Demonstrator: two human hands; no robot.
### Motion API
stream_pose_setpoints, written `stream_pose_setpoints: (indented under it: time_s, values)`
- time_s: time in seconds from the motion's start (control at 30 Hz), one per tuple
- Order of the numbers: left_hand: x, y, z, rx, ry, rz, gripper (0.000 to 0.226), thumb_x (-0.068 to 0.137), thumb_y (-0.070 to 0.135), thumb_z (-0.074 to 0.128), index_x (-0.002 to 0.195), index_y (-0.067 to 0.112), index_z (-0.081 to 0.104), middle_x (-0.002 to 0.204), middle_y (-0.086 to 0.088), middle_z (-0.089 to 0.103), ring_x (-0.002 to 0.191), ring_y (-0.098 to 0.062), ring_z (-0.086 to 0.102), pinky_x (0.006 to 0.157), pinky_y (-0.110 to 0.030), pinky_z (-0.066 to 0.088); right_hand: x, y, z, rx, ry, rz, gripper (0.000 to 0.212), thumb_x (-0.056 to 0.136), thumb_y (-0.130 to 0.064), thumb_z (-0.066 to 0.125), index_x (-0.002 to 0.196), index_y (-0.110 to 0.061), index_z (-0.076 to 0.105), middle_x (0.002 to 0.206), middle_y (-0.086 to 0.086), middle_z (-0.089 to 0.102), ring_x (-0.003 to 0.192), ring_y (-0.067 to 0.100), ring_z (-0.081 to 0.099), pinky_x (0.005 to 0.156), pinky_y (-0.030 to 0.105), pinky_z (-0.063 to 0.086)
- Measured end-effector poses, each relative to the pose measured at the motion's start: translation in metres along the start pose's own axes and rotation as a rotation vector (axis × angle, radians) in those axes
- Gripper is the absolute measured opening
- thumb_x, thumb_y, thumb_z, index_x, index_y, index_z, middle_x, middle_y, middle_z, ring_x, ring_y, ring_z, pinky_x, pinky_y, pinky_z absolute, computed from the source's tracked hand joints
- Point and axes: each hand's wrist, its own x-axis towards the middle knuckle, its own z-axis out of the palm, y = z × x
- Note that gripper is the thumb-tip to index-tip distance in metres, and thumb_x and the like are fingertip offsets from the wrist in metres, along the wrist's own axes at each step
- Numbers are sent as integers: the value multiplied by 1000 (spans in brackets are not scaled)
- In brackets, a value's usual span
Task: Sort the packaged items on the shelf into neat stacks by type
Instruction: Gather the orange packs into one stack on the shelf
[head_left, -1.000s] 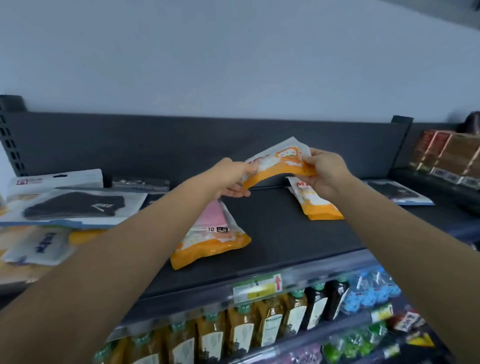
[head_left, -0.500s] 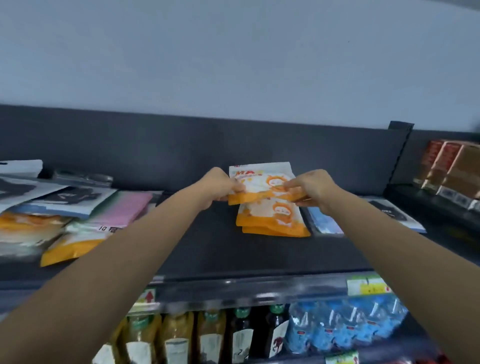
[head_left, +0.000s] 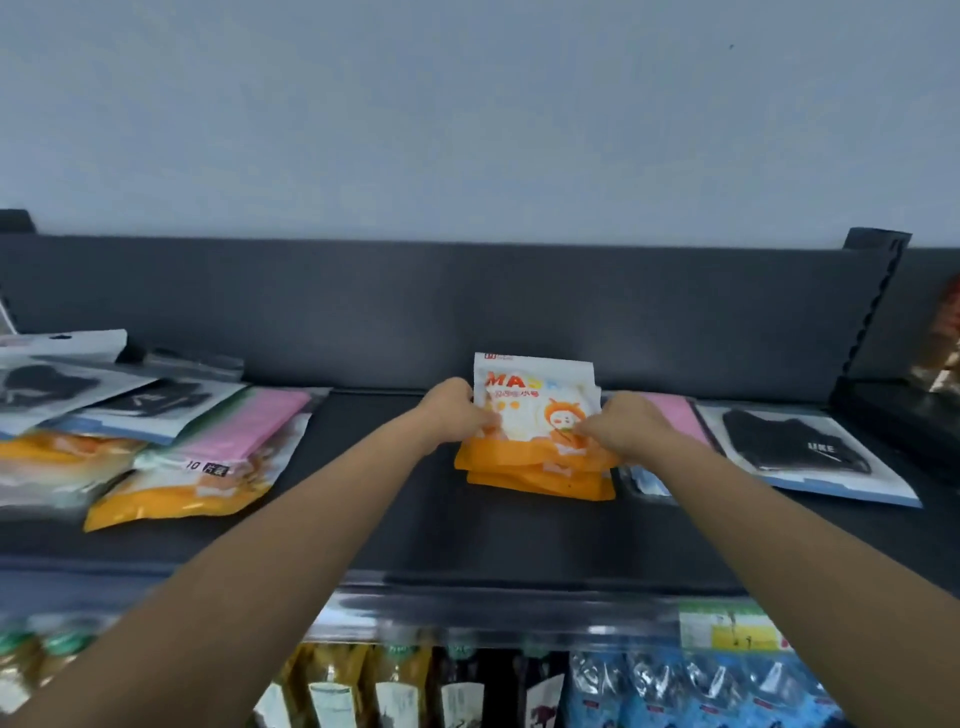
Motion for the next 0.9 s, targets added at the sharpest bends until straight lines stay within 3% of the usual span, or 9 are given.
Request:
stream_pose_setpoints:
  time_s: [0.1, 0.2, 0.37, 0.47, 0.53, 0.67, 0.9]
  values:
    - [-8, -3, -10, -15, 32, 20, 22, 90, 28, 66, 99, 13, 53, 96, 5, 54, 87, -12, 52, 65, -23, 42, -2, -13, -9, -179, 138, -7, 23, 85, -33, 61, 86, -13, 50, 80, 1, 53, 81, 23, 53, 64, 28, 40]
    - [-13, -9, -28, 50, 98, 22, 29, 88, 37, 66, 82, 14, 48, 86, 1, 48, 76, -12, 47, 59, -25, 35, -2, -29, -12, -217, 212, -76, 20, 86, -29, 58, 80, -12, 49, 82, 3, 53, 77, 24, 51, 51, 26, 34]
    - [-29, -27, -64, 118, 220, 11, 33, 86, 37, 68, 100, 13, 51, 103, -4, 55, 95, -19, 52, 88, -33, 44, 0, -65, 15, -174, 161, -255, 21, 88, -33, 57, 90, -13, 51, 74, 1, 53, 75, 21, 54, 46, 25, 30]
    - [-41, -43, -91, 142, 288, -29, 52, 84, 40, 70, 120, 5, 55, 119, -8, 59, 110, -25, 56, 96, -36, 46, -6, -91, 37, -151, 82, -317, 22, 87, -31, 58, 81, -13, 47, 73, 1, 52, 74, 22, 53, 47, 26, 28]
    - [-50, -57, -111, 147, 329, -53, 58, 82, 40, 72, 123, 2, 54, 122, -9, 60, 111, -27, 58, 96, -37, 47, -14, -110, 50, -151, 48, -352, 27, 85, -31, 59, 71, -13, 46, 67, 2, 52, 66, 21, 52, 47, 26, 30]
    - [-67, -96, -157, 219, 398, -59, 50, 81, 40, 73, 112, 3, 60, 113, -10, 65, 107, -28, 60, 91, -36, 48, -32, -159, 78, -147, 7, -406, 26, 84, -31, 59, 70, -10, 53, 67, 3, 54, 59, 19, 50, 47, 24, 33]
    - [-91, -185, -261, 253, 448, -57, 52, 83, 41, 70, 116, 3, 57, 115, -12, 64, 100, -26, 58, 92, -40, 48, -72, -270, 150, -101, -45, -403, 32, 83, -29, 61, 60, -11, 47, 60, 3, 51, 52, 21, 50, 49, 24, 38]
